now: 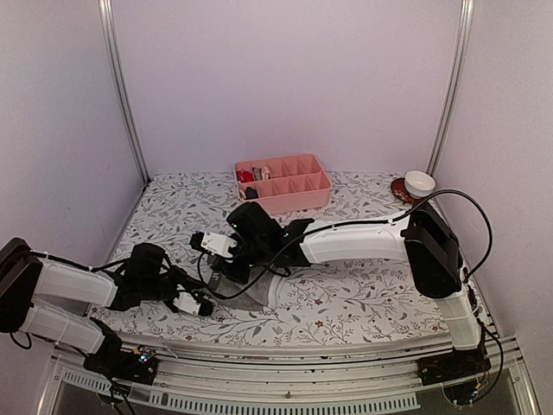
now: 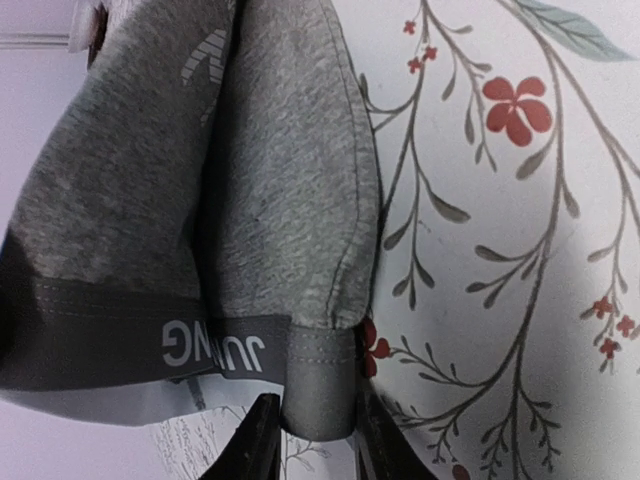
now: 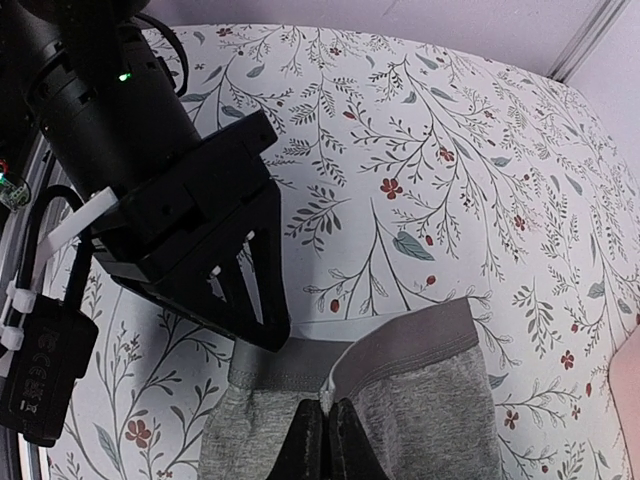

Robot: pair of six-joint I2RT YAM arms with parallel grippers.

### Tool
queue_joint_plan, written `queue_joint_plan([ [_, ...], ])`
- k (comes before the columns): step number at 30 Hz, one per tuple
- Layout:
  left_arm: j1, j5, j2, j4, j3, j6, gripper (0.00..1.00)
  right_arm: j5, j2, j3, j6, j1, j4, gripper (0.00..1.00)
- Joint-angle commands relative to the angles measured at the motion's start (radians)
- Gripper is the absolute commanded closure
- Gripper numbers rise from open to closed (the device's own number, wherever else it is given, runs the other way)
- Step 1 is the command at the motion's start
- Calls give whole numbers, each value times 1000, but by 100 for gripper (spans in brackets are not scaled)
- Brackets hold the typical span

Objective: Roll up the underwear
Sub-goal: Adjust the underwear at the center of the board.

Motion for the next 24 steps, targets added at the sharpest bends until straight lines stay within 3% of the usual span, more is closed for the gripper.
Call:
queue_joint_plan([
  [1,-14,-2,10,-32,25,7,78,-11,31,32,16,-6,-11,98],
  [6,-44,-4,2,-55,21,10,100,-25,46,38,10,-8,-11,98],
  [18,-85,1,-107,-121,-8,-4,100,-104,80,67,-6,-8,-34,98],
  [22,-82,-28,-139,-176,11,-34,72,-147,88,69,-18,-7,-51,98],
  [24,-80,-25,-172,-221,17,-28,66,-165,91,69,-26,-5,-60,98],
])
